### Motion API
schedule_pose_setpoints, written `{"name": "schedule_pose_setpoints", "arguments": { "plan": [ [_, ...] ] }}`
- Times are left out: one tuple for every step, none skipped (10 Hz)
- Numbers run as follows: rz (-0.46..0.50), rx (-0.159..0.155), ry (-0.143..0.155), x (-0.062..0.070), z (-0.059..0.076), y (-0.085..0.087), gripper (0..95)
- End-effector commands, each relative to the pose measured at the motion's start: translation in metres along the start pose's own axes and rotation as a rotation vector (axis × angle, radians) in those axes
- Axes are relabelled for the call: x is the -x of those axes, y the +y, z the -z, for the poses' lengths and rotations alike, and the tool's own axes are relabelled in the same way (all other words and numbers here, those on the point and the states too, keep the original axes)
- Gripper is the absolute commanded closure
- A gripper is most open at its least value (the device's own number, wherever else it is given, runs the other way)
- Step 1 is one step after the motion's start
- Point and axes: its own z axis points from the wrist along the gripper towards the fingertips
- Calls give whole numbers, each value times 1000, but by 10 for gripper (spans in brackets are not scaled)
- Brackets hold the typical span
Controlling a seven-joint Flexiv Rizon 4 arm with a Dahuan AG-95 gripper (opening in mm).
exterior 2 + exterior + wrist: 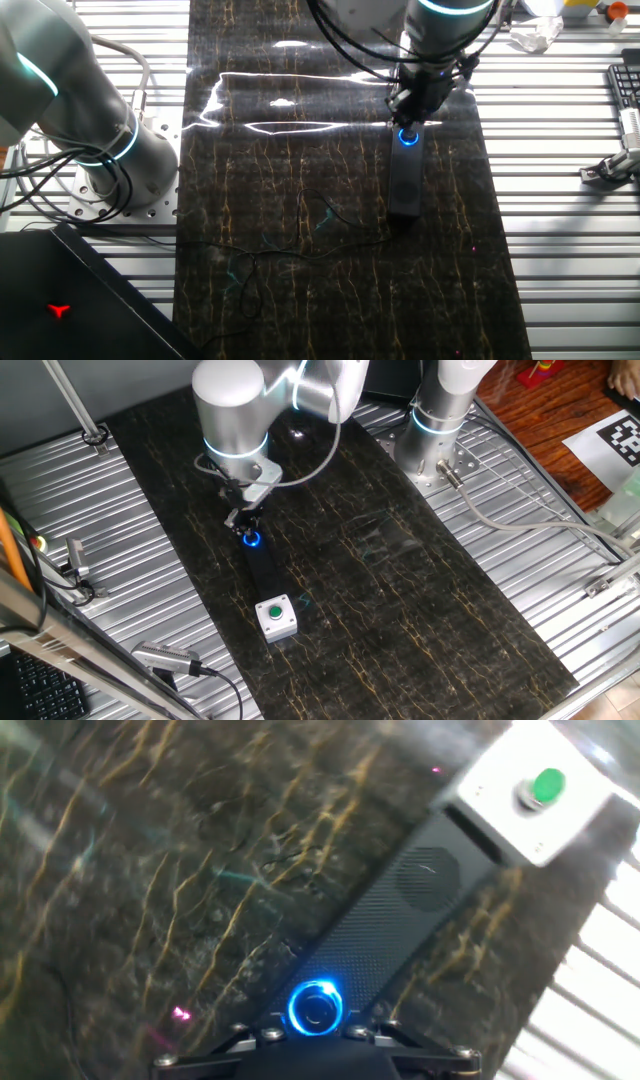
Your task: Turn the knob to decrease the volume of the speaker
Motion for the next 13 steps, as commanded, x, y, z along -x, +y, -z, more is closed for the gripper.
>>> {"name": "schedule_pose_setpoints", "arguments": {
  "plan": [
    [-1203,69,27,8,41,0,950],
    [-1505,92,48,13,48,1,950],
    [-1605,101,48,14,49,1,950],
    [-1747,123,35,16,52,1,950],
    [-1813,155,29,18,58,3,950],
    [-1864,178,38,21,66,4,950],
    [-1900,194,32,24,70,6,950],
    [-1949,213,11,28,78,8,950],
    [-1956,218,6,29,81,9,950],
    [-1949,220,6,30,85,10,950],
    [-1944,219,5,30,86,10,950],
    [-1934,219,5,30,86,10,950],
    [-1929,219,4,31,86,11,950]
  ]
}}
